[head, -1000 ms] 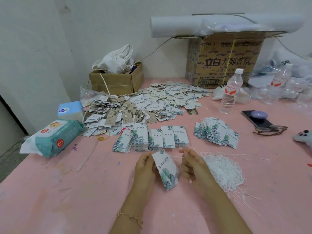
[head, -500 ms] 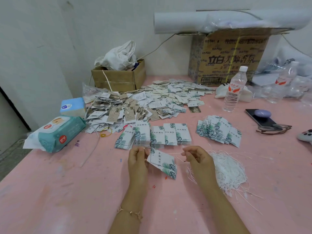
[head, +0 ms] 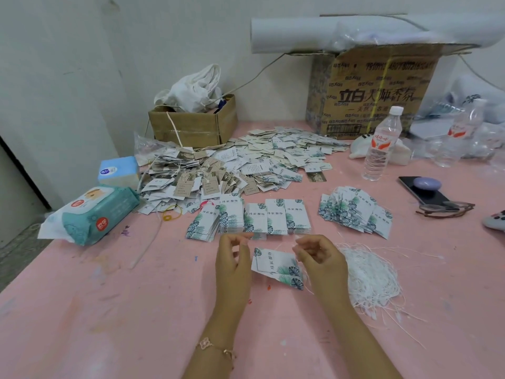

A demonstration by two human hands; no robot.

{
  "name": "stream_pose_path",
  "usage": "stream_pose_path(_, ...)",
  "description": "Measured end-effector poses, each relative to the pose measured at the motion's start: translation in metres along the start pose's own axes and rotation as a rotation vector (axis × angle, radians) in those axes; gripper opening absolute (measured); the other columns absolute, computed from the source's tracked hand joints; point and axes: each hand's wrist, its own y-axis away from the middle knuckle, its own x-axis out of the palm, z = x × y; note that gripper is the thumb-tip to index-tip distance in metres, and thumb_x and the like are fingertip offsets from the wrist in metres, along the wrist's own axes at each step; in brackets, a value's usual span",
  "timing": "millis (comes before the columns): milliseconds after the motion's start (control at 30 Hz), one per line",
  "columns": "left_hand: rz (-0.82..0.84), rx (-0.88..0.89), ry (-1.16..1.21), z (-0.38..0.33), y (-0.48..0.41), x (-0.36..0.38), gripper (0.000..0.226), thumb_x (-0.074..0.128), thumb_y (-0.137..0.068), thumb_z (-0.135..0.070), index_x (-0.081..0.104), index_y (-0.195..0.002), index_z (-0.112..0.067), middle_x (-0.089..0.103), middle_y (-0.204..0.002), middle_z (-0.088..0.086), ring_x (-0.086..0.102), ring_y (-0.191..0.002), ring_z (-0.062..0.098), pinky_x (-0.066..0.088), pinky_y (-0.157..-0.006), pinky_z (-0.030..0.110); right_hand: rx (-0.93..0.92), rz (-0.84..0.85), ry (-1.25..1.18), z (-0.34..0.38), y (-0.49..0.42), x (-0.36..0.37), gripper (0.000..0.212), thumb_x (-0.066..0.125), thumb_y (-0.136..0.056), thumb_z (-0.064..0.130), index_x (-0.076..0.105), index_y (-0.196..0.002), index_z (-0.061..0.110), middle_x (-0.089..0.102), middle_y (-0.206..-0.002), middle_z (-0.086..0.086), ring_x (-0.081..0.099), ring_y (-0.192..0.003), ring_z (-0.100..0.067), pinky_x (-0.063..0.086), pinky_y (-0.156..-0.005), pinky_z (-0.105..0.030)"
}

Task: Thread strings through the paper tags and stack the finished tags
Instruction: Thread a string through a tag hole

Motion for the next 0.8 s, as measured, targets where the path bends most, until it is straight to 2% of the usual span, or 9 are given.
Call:
stream_pose_path(133,-0.017,-0.14,0.234,-0.0041,-0.0031,0.0011,0.015,0.047,-0.099,-0.008,0.053,-0.088,-0.015,0.072,-0.081,-0.006,0.066,-0.08,0.006,0.049,-0.073,0.019,0.015,0.009,-0.043,-0.0003,-0.0011,-0.0004,0.02,0.069,-0.082,-0.002,0.07,-0.083,0.018,0.072,-0.08,0.008,0.067,-0.076,-0.006,0.049,-0.067,-0.013)
stream_pose_path(233,0.011,-0.109,0.201,-0.0048,-0.0021,0.0012,0.013,0.053,-0.098,-0.01,0.055,-0.086,-0.016,0.063,-0.069,-0.01,0.059,-0.069,0.005,0.046,-0.065,0.016,0.022,0.033,-0.07,0.0011,-0.0009,0.0002,0.024,0.067,-0.083,-0.004,0.072,-0.085,0.019,0.074,-0.086,0.01,0.068,-0.083,-0.004,0.049,-0.071,-0.012)
stream_pose_path(400,0.126,-0.025,0.065,-0.004,0.0031,0.0051,0.01,0.067,-0.09,-0.011,0.067,-0.085,-0.02,0.07,-0.078,-0.007,0.062,-0.073,0.004,0.047,-0.067,0.013,0.053,0.045,-0.108,0.004,0.0022,0.0028,0.022,0.071,-0.081,-0.001,0.074,-0.086,0.02,0.075,-0.087,0.006,0.069,-0.082,-0.005,0.051,-0.067,-0.013)
stream_pose_path(567,0.217,-0.057,0.077,-0.0042,0.0043,0.0077,0.015,0.074,-0.082,-0.005,0.076,-0.084,-0.02,0.075,-0.08,-0.005,0.069,-0.077,0.009,0.052,-0.072,0.019,0.075,0.027,-0.084,0.0074,0.0043,0.0037,0.015,0.075,-0.079,0.006,0.075,-0.084,0.02,0.074,-0.072,0.002,0.067,-0.065,-0.006,0.05,-0.06,-0.012)
stream_pose_path(667,0.224,-0.1,0.092,-0.0044,0.0047,0.008,0.023,0.077,-0.079,-0.007,0.077,-0.077,-0.031,0.076,-0.078,-0.006,0.069,-0.074,0.006,0.053,-0.067,0.019,0.063,0.034,-0.045,0.0086,0.0053,0.0039,0.011,0.077,-0.078,0.01,0.075,-0.076,0.021,0.07,-0.065,-0.002,0.063,-0.059,-0.007,0.05,-0.057,-0.015)
stream_pose_path(800,0.233,-0.092,0.116,-0.0062,0.0057,0.0103,0.028,0.077,-0.078,-0.007,0.078,-0.071,-0.033,0.075,-0.074,-0.005,0.067,-0.068,0.004,0.05,-0.062,0.016,0.034,0.063,0.017,0.0079,0.0059,0.0054,0.01,0.078,-0.076,0.009,0.071,-0.071,0.014,0.068,-0.062,0.0,0.06,-0.059,-0.008,0.048,-0.057,-0.016)
